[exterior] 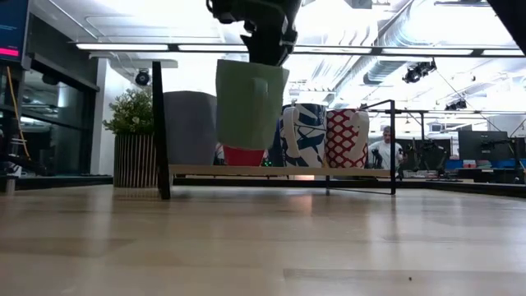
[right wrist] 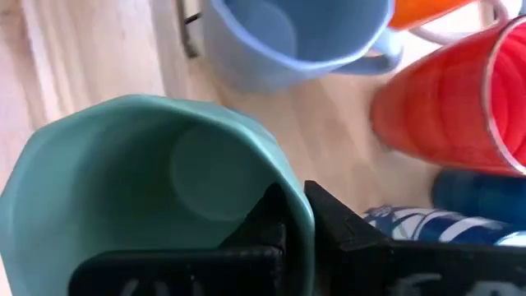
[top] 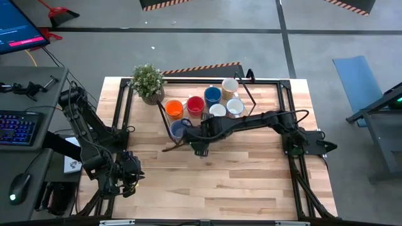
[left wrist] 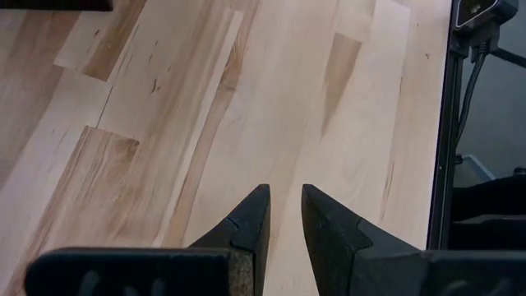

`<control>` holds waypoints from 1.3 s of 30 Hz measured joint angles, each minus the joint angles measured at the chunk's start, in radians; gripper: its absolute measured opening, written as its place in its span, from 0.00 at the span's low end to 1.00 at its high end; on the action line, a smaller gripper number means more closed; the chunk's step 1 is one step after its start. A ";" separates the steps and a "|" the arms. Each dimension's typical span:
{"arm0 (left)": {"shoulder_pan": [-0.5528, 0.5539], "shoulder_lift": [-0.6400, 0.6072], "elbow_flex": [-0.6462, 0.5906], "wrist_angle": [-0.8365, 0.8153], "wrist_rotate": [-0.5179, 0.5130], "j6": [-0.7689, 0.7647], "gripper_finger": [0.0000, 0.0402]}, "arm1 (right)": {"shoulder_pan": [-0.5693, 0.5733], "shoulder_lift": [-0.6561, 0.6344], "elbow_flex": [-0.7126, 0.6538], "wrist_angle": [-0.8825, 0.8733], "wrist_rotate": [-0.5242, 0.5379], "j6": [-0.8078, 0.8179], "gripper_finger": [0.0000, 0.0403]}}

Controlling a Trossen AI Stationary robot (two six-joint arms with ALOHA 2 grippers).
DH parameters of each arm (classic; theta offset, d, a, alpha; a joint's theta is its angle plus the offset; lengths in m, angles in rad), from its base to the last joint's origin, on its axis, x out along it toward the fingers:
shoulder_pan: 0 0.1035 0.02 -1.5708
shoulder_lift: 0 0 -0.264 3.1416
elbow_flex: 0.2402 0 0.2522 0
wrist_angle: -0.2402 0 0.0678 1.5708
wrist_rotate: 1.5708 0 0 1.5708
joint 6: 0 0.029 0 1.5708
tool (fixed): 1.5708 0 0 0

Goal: Place coffee mugs
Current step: Put the green mug on the shelf

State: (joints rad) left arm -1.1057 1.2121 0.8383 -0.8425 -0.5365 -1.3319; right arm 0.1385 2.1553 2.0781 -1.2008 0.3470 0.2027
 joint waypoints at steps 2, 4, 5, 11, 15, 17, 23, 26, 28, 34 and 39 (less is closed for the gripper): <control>0.000 0.000 0.000 0.000 0.000 0.000 0.15 | -0.018 -0.001 0.000 0.007 0.002 -0.013 0.00; 0.000 0.000 0.000 0.000 0.000 0.000 0.15 | -0.036 -0.001 0.000 0.003 0.006 -0.034 0.00; 0.000 0.000 0.000 0.000 0.000 0.000 0.15 | -0.044 -0.001 0.000 0.004 0.009 -0.045 0.00; 0.000 0.000 0.000 0.000 0.000 0.000 0.15 | -0.093 -0.001 0.000 0.008 0.018 -0.073 0.00; 0.000 0.000 0.000 0.000 0.000 0.000 0.15 | -0.117 0.004 0.000 0.011 0.002 -0.092 0.00; 0.000 0.000 0.000 0.000 0.000 0.000 0.15 | -0.126 0.011 0.000 0.013 -0.015 -0.101 0.00; 0.000 0.000 0.000 0.002 -0.001 -0.001 0.15 | -0.148 0.040 0.000 0.038 -0.022 -0.126 0.00; 0.000 0.000 0.000 0.002 -0.003 -0.001 0.15 | -0.157 0.042 0.000 0.045 -0.025 -0.126 0.00; 0.000 0.000 0.000 0.002 -0.009 -0.002 0.15 | -0.163 0.043 0.000 0.045 -0.029 -0.131 0.00; 0.000 0.000 0.000 0.002 -0.014 -0.001 0.15 | -0.186 0.044 0.000 0.046 -0.079 -0.129 0.03; 0.000 0.000 0.000 0.003 -0.021 -0.002 0.15 | -0.203 0.046 0.000 0.058 -0.060 -0.125 0.10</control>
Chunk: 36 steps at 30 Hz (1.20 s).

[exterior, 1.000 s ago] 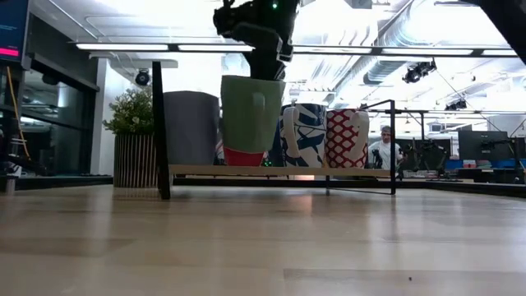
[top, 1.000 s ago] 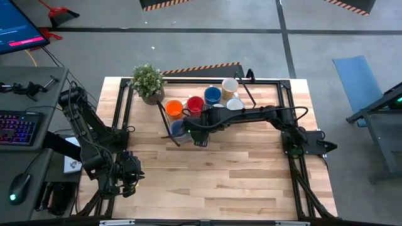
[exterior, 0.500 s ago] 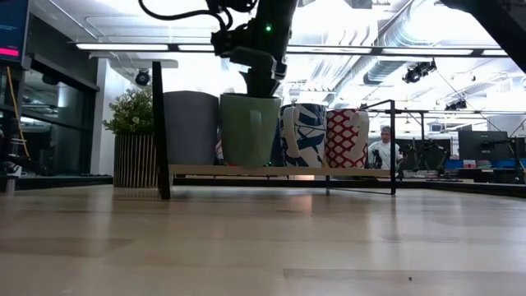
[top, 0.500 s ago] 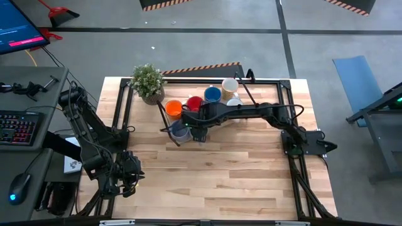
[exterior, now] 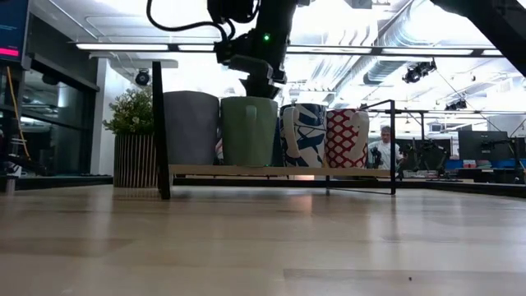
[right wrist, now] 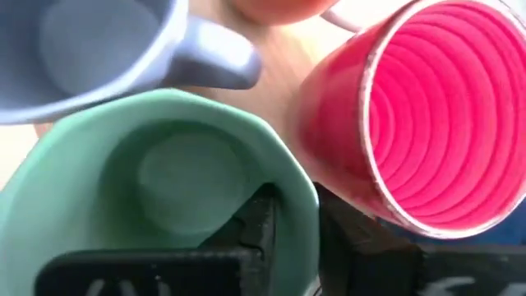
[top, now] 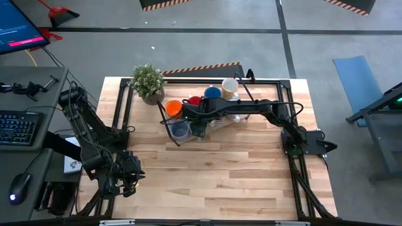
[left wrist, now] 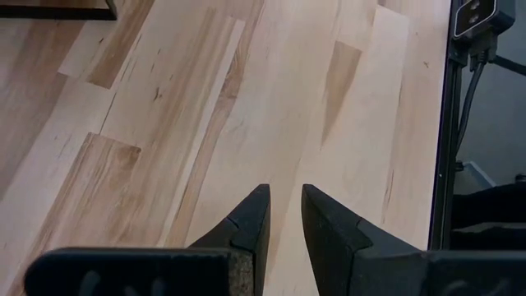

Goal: Place coffee mugs
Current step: Put the green mug on the shelf, then return to Home Position

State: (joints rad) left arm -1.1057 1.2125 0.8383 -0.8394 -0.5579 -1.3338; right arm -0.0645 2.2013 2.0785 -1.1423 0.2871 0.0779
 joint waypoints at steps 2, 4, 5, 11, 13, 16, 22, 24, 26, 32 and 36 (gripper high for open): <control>0.000 0.000 0.000 0.000 -0.001 0.000 0.15 | -0.003 0.000 0.000 0.004 0.000 0.000 0.13; 0.000 0.000 0.000 0.000 -0.003 -0.003 0.15 | -0.005 0.000 0.000 0.014 -0.001 0.000 0.16; 0.000 0.000 0.000 0.000 -0.004 -0.007 0.15 | -0.005 0.000 0.000 0.015 0.001 0.000 0.17; 0.000 0.000 0.000 0.001 -0.009 -0.018 0.15 | -0.003 0.000 0.002 0.014 0.038 0.000 0.20; 0.000 0.000 0.000 0.002 -0.014 -0.024 0.15 | -0.003 0.000 0.002 0.014 0.038 0.000 0.21; 0.000 0.000 0.000 0.006 -0.024 -0.024 0.15 | -0.001 -0.011 0.002 0.014 0.042 -0.012 0.21; 0.000 0.000 0.000 0.004 -0.027 0.000 0.15 | 0.016 -0.089 0.002 0.016 0.041 0.005 0.21; 0.000 0.000 0.000 0.004 -0.020 0.000 0.15 | 0.031 -0.125 0.002 0.015 0.024 0.026 0.21; 0.000 0.000 0.000 0.006 -0.018 0.000 0.15 | 0.054 -0.162 0.003 0.012 -0.012 0.053 0.21; 0.000 0.000 0.000 0.006 -0.004 0.001 0.15 | 0.161 -0.257 0.003 -0.036 -0.059 0.006 0.21; 0.000 0.000 0.000 0.007 -0.004 0.002 0.15 | 0.239 -0.303 0.003 -0.133 -0.045 0.026 0.21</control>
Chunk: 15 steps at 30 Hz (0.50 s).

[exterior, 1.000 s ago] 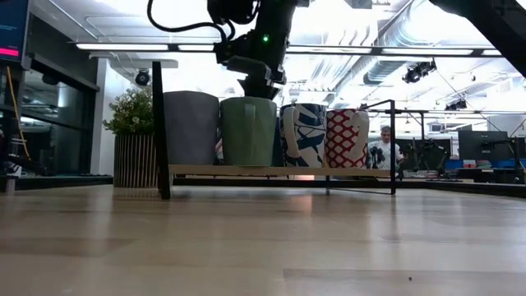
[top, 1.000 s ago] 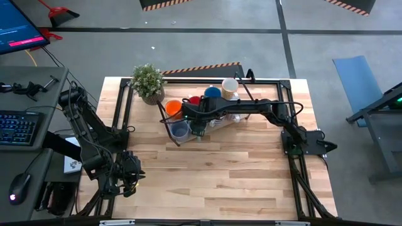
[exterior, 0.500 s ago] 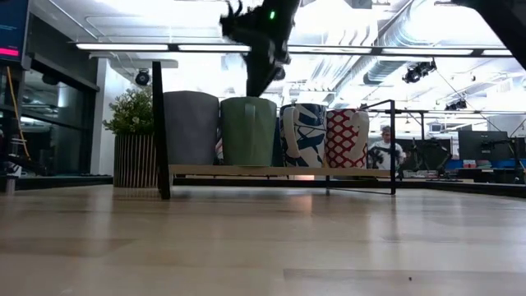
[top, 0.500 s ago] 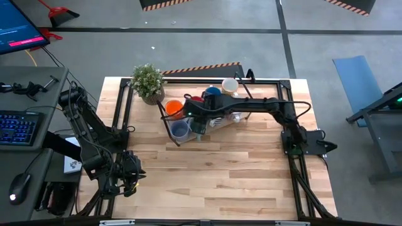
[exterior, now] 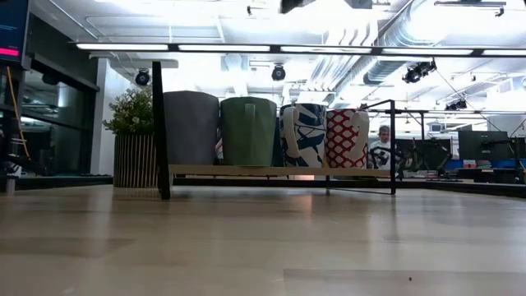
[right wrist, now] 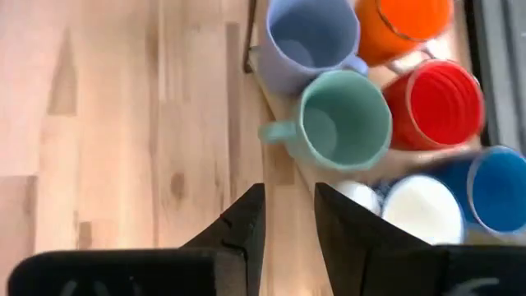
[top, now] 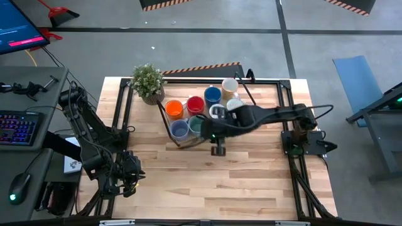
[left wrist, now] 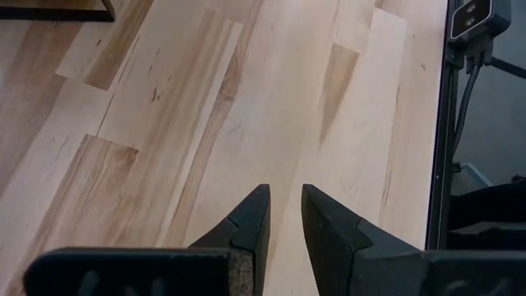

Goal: Place coffee mugs
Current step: Return to Home Position

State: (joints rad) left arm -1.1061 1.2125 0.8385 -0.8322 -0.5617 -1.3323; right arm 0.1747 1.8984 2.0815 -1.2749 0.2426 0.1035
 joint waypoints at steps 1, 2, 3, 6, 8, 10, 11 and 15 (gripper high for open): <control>0.000 0.000 0.000 -0.001 0.000 0.000 0.15 | 0.017 -0.006 0.000 -0.029 0.016 0.022 0.21; 0.000 0.000 0.000 0.000 0.001 0.000 0.15 | 0.039 -0.012 -0.001 -0.045 0.041 0.039 0.21; 0.000 0.000 0.000 0.000 0.000 0.000 0.15 | 0.058 -0.014 -0.001 -0.058 0.073 0.059 0.21; 0.000 0.000 0.000 0.000 0.001 0.000 0.15 | 0.128 -0.015 -0.004 -0.079 0.140 0.127 0.21; 0.000 0.000 0.000 0.000 0.001 0.000 0.15 | 0.175 -0.048 -0.055 -0.039 0.162 0.148 0.21; 0.000 0.000 0.000 0.000 0.001 0.000 0.15 | 0.220 -0.116 -0.169 0.031 0.221 0.165 0.21; 0.000 0.000 0.000 0.001 0.001 0.000 0.15 | 0.237 -0.154 -0.242 0.085 0.227 0.187 0.21; 0.000 0.000 0.000 0.001 0.001 0.000 0.15 | 0.265 -0.331 -0.597 0.377 0.104 0.298 0.21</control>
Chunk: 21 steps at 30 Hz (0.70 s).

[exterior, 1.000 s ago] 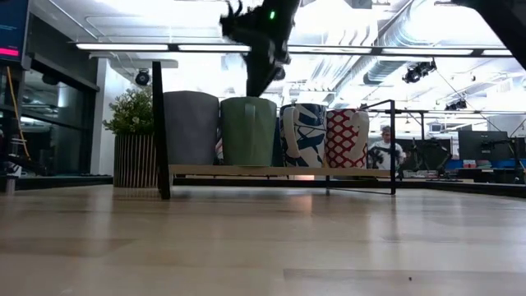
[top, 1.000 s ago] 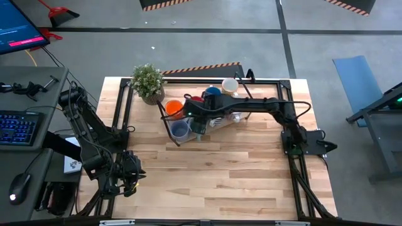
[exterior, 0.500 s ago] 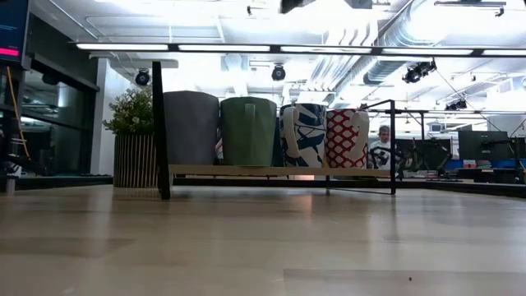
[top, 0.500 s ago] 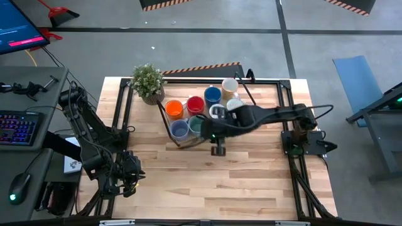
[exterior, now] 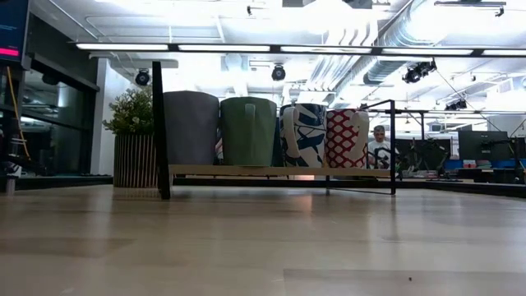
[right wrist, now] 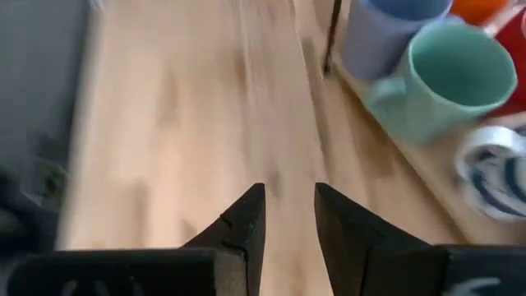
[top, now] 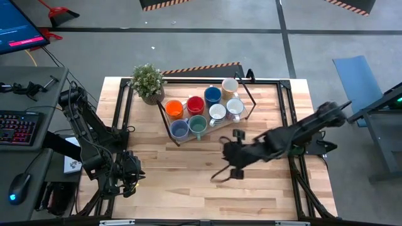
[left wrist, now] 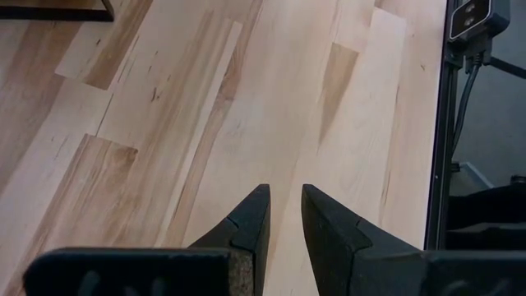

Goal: Place coffee mugs
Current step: Return to Home Position

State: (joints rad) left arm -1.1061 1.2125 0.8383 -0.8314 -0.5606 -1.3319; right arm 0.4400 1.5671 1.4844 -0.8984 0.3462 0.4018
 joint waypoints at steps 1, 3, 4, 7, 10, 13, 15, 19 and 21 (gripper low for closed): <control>0.000 0.000 0.000 0.000 0.000 0.000 0.15 | 0.000 -0.060 -0.090 0.098 -0.016 0.020 0.21; 0.000 0.000 0.000 0.000 0.000 0.000 0.15 | -0.001 -0.183 -0.268 0.315 -0.029 0.040 0.21; 0.000 0.000 0.000 0.001 0.000 0.000 0.15 | -0.001 -0.247 -0.367 0.434 -0.028 0.038 0.21; 0.000 0.000 0.000 0.001 0.000 0.000 0.15 | -0.001 -0.428 -0.664 0.767 -0.028 -0.013 0.21; 0.000 0.000 0.000 0.000 0.000 0.000 0.15 | -0.009 -0.598 -0.932 1.094 -0.055 -0.082 0.21; 0.000 0.000 0.000 0.000 0.000 0.000 0.15 | -0.015 -0.724 -1.120 1.254 -0.087 -0.095 0.21; 0.000 0.000 0.000 0.001 0.000 0.000 0.15 | -0.014 -0.801 -1.195 1.301 -0.098 -0.119 0.21; 0.000 0.000 0.000 0.001 0.000 0.000 0.15 | -0.015 -0.939 -1.312 1.329 -0.108 -0.180 0.21; 0.000 0.000 0.000 0.000 0.000 0.000 0.15 | -0.015 -1.005 -1.359 1.340 -0.118 -0.199 0.21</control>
State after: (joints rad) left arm -1.1059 1.2125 0.8385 -0.8310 -0.5604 -1.3319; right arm 0.4252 0.5624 0.1250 0.4418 0.2281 0.2027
